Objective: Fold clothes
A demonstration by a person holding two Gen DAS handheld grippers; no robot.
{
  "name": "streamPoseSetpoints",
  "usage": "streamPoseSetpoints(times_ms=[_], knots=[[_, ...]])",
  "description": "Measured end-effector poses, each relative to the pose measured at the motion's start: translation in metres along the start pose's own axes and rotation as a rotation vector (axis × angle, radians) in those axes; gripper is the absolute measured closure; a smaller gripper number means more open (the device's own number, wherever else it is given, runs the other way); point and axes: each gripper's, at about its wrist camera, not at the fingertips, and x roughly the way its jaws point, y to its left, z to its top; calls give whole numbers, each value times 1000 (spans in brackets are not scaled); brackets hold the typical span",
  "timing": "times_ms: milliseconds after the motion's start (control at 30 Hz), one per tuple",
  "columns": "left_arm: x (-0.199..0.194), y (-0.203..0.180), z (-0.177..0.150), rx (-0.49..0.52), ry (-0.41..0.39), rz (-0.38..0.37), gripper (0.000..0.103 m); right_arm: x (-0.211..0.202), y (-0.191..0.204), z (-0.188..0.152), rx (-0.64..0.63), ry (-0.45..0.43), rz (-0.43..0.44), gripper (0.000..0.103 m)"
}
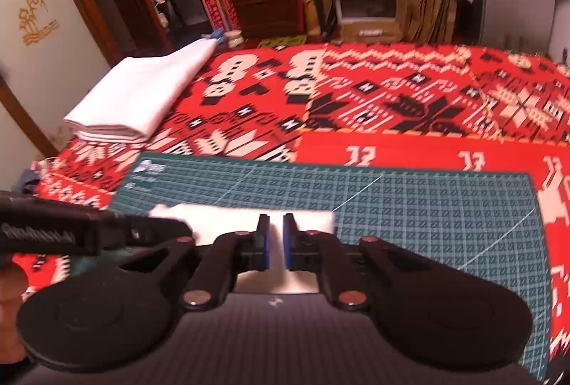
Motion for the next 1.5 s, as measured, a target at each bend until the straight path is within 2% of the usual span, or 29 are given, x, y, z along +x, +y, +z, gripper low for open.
streamPoseSetpoints(times_ms=[133,267,367,567,767,1033,1167,1233,1367,1500], knots=[[-8,14,-1,-47,-2,-11,100,-4,-17,6,61,-3,-32,101],[-25,25,-2,-115,-16,-96,100,-23,-10,3,51,-16,47,100],[-30,23,-7,-129,1,-162,100,-29,5,-2,30,8,119,100],[-29,10,-31,-88,63,-123,100,-32,38,-28,-24,74,142,95],[-43,16,-63,-117,91,-142,100,-55,59,-65,-66,113,150,95],[-63,23,-99,-138,81,-159,100,-78,76,-101,-78,155,191,95],[-72,26,-107,-146,69,-141,100,-86,86,-114,-92,177,208,95],[-75,25,-110,-137,61,-111,95,-90,91,-115,-116,164,196,95],[-72,30,-115,-167,76,-162,95,-87,91,-106,-112,142,154,95],[-70,29,-118,-162,81,-166,95,-84,91,-104,-103,142,149,95]])
